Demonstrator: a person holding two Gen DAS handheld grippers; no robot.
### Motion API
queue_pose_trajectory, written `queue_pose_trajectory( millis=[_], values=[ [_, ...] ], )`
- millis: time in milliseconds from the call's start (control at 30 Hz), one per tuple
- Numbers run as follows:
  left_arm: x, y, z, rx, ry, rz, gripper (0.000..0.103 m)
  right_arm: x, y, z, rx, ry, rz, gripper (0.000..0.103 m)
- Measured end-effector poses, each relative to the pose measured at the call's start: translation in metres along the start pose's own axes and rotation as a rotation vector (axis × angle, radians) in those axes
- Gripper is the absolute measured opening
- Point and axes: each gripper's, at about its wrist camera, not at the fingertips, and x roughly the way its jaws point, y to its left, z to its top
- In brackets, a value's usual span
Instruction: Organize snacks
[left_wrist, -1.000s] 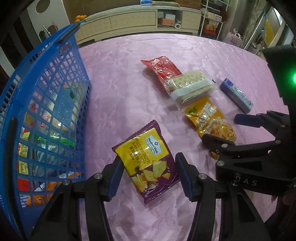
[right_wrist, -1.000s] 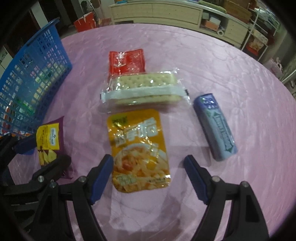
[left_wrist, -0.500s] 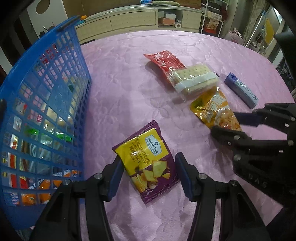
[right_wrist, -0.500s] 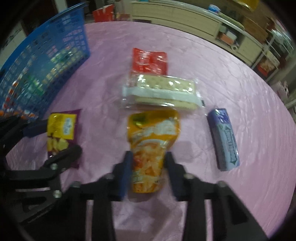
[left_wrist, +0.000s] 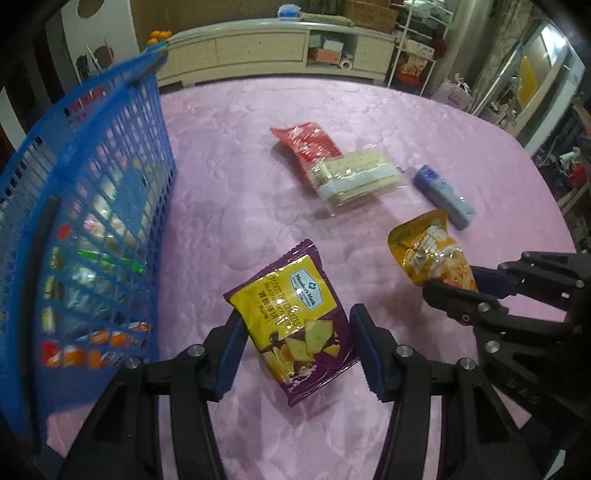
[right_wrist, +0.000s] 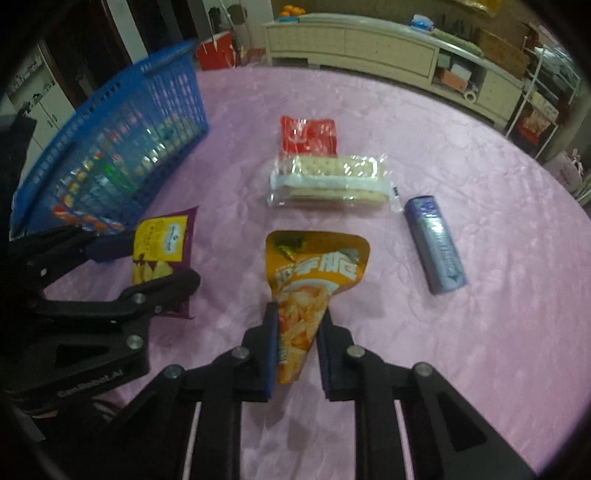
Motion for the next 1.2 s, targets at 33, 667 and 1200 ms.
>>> queue_pose_trajectory(
  millis=[33,667,1200],
  values=[
    [-0.007,-0.002,-0.002,0.009,-0.009,0.001,0.053,-0.004,-0.002,0.002,0.002,-0.011,-0.002,0.023],
    [-0.146,0.035,-0.007,0.025,-0.219,0.019,0.053,-0.119,0.068,0.036,-0.018,-0.255,0.042,0.023],
    [-0.176,0.132,-0.009,-0.056,-0.243,0.071,0.053,-0.106,0.132,0.072,-0.043,-0.274,0.142,0.023]
  ],
)
